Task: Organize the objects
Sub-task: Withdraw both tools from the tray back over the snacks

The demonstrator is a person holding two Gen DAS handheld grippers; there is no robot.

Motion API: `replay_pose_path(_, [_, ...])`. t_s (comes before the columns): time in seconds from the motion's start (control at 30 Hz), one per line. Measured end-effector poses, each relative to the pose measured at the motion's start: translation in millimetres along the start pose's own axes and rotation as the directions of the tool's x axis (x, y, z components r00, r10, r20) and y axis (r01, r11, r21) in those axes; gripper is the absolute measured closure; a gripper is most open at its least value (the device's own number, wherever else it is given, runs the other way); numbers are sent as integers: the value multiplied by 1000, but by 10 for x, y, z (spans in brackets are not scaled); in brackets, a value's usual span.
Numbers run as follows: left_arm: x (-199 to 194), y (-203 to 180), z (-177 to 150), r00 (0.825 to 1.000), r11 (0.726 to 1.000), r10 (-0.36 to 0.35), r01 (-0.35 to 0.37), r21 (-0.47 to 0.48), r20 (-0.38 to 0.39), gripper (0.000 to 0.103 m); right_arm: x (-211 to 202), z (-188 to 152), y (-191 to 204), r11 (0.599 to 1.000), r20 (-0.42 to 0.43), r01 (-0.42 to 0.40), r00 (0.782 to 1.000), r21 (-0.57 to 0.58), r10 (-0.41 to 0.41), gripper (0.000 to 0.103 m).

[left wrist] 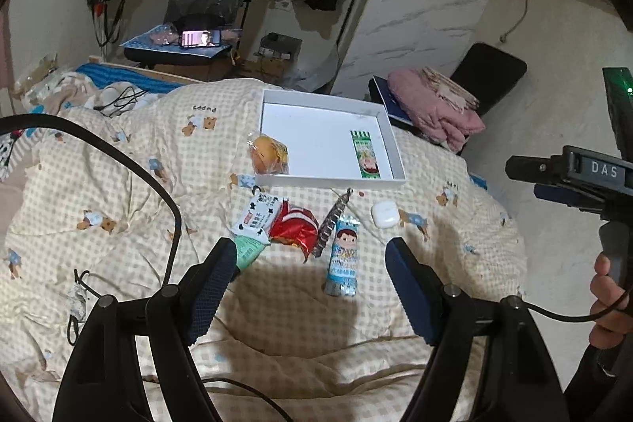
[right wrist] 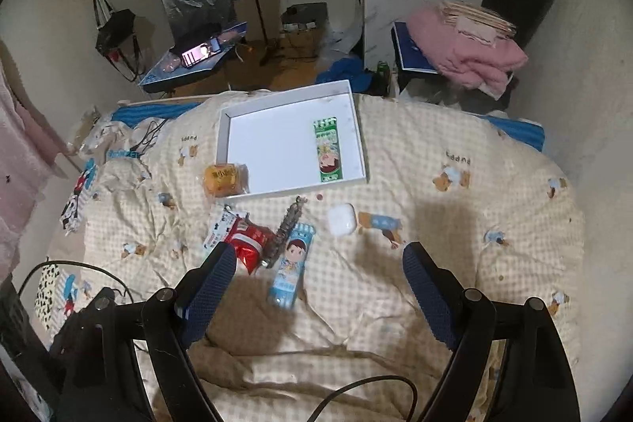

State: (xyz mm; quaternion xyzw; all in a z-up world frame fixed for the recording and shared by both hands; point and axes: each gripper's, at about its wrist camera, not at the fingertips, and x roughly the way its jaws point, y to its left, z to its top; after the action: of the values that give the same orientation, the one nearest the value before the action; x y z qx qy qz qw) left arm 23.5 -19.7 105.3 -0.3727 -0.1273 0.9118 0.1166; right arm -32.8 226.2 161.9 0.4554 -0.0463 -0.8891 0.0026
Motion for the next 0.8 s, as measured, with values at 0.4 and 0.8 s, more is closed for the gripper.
replay_pose_path(0.4, [515,146,-329,999,999,39,-39,8,-27,23,915,-508,-77,995,-86,-102,991,17,103,16])
replay_pose_path(0.8, [1122,422,-530,977,987,-96,69,-143,-189,45,1778,-812,11,952,-158,-304,942,-36,295,16])
